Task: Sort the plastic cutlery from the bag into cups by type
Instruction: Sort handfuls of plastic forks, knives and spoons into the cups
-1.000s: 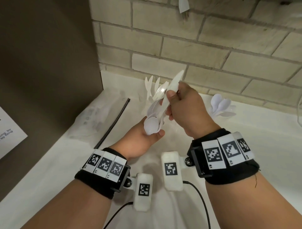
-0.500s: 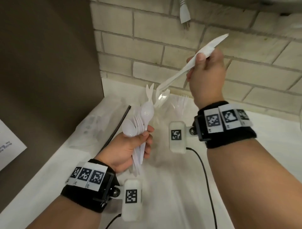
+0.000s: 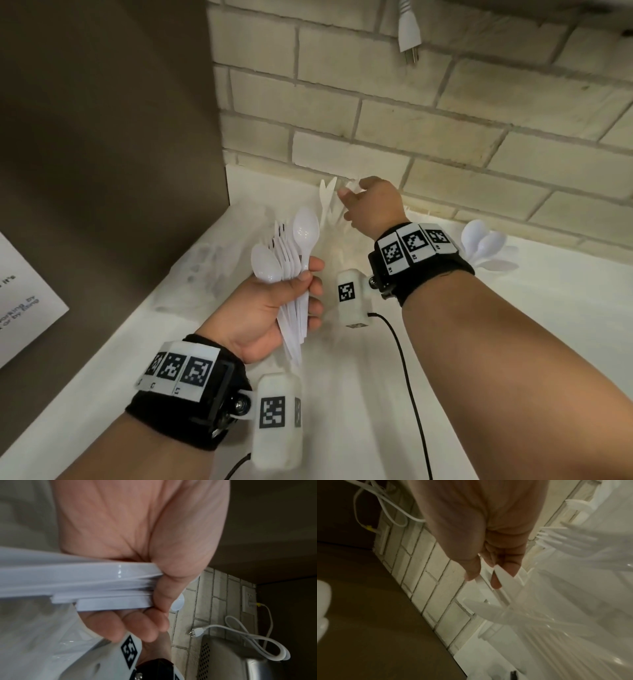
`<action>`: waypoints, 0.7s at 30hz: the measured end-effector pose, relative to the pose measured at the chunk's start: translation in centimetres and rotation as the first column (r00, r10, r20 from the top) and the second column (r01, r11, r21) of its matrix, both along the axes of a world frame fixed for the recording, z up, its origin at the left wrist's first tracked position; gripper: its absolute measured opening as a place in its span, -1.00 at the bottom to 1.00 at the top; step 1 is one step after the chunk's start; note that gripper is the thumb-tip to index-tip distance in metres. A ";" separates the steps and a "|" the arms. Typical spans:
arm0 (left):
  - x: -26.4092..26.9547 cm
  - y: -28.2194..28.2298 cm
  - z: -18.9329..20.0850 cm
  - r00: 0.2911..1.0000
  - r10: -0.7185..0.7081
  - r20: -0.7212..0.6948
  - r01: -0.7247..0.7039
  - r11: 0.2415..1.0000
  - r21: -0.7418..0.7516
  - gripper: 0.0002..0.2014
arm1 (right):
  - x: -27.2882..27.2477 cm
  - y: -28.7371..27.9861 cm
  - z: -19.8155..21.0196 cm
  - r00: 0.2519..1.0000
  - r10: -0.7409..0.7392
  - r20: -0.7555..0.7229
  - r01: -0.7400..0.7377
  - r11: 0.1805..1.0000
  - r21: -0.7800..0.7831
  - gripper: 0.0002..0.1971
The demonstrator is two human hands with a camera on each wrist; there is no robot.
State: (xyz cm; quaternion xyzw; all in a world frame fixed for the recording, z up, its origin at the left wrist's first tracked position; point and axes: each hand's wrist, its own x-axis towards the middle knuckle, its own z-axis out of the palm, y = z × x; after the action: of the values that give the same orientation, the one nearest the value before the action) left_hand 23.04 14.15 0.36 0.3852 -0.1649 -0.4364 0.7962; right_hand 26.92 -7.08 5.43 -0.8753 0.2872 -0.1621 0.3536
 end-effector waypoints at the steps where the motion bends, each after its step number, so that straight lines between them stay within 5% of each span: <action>1: -0.1 -0.1 0.0 1.000 0.003 0.001 -0.003 1.000 -0.002 -0.82 | -0.1 -0.1 0.2 1.000 -0.010 -0.003 0.010 1.000 0.004 -0.40; 4: -0.4 -0.4 0.0 1.000 0.013 0.007 -0.013 1.000 0.008 -0.80 | -1.5 -0.1 1.8 0.996 -0.022 0.091 0.026 0.999 -0.038 -0.43; 8: -0.8 -1.2 0.0 0.997 0.068 0.019 -0.069 0.997 0.045 -0.77 | -6.3 2.5 4.2 0.949 0.058 0.310 -0.038 0.997 -0.070 -0.83; 12: -1.3 -2.2 0.1 0.995 0.080 0.063 -0.085 0.992 0.096 -0.79 | -10.6 5.9 3.1 0.939 0.334 0.084 -0.341 0.936 0.092 -0.84; 21: -2.8 -2.4 -0.4 0.997 -0.061 0.048 0.055 0.993 0.109 -0.92 | -13.4 6.4 0.8 0.959 0.256 0.122 -0.280 0.921 0.270 -0.85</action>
State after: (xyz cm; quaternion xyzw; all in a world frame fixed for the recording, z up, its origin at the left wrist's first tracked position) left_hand 20.27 11.79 -0.03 0.4336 -0.1728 -0.4575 0.7568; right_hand 13.50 -0.68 6.22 -0.8388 0.1698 -0.1059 0.5064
